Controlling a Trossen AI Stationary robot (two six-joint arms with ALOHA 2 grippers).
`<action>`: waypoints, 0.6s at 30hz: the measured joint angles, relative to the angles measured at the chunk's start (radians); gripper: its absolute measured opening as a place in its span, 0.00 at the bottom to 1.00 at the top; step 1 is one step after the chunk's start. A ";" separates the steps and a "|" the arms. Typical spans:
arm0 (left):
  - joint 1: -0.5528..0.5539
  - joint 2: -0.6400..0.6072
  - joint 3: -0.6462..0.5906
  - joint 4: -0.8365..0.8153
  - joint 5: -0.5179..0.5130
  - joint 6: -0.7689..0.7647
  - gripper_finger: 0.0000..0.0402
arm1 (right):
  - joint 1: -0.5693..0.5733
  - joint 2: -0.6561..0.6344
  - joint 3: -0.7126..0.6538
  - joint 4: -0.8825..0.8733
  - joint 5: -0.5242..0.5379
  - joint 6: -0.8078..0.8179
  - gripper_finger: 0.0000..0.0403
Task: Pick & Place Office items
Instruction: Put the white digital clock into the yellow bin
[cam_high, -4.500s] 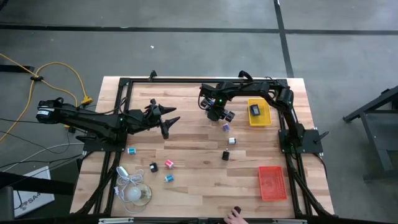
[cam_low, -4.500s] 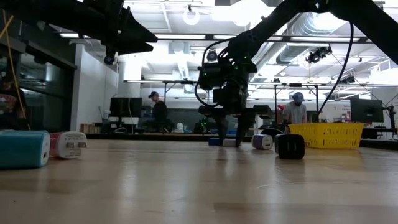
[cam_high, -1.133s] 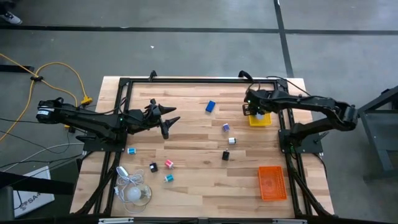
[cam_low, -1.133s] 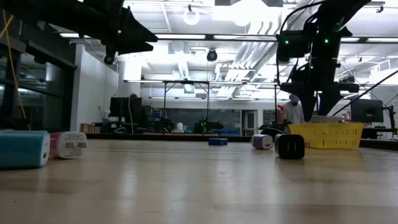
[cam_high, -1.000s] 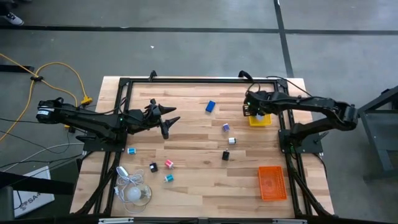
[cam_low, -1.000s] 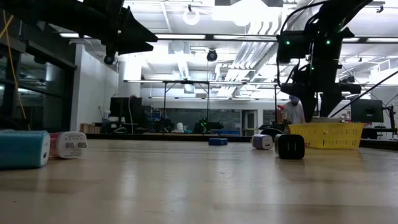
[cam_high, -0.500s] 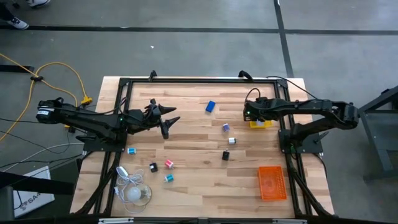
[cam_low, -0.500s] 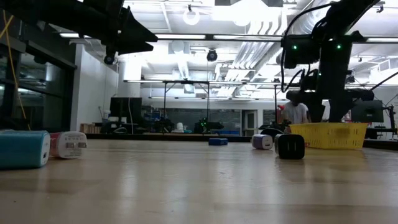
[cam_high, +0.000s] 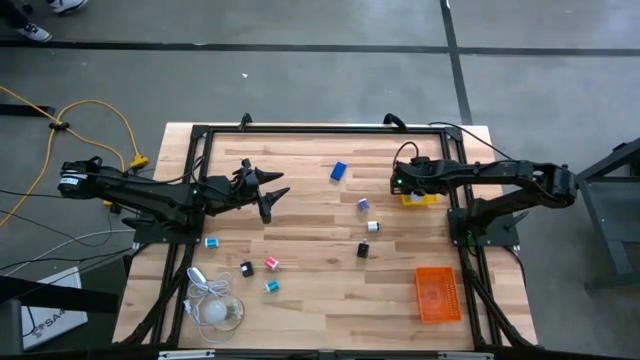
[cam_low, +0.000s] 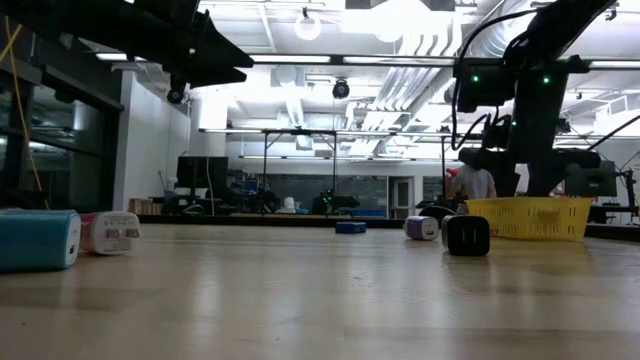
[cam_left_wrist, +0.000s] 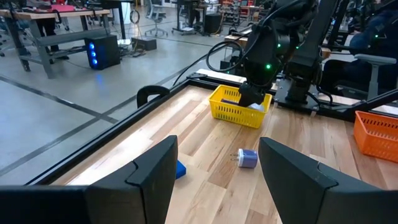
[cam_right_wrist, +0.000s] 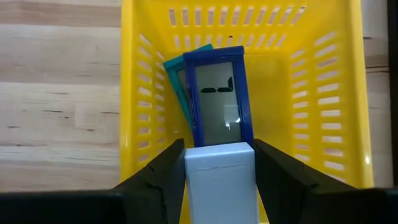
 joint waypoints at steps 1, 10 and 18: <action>0.000 0.000 0.000 0.000 0.000 0.000 0.54 | 0.000 0.000 0.000 0.001 0.000 -0.001 0.39; 0.000 0.000 0.000 0.000 0.000 0.000 0.54 | 0.000 0.000 0.000 0.004 -0.008 -0.022 0.39; 0.000 0.000 0.000 0.000 0.000 0.000 0.54 | 0.000 0.000 0.000 -0.001 -0.015 -0.030 0.39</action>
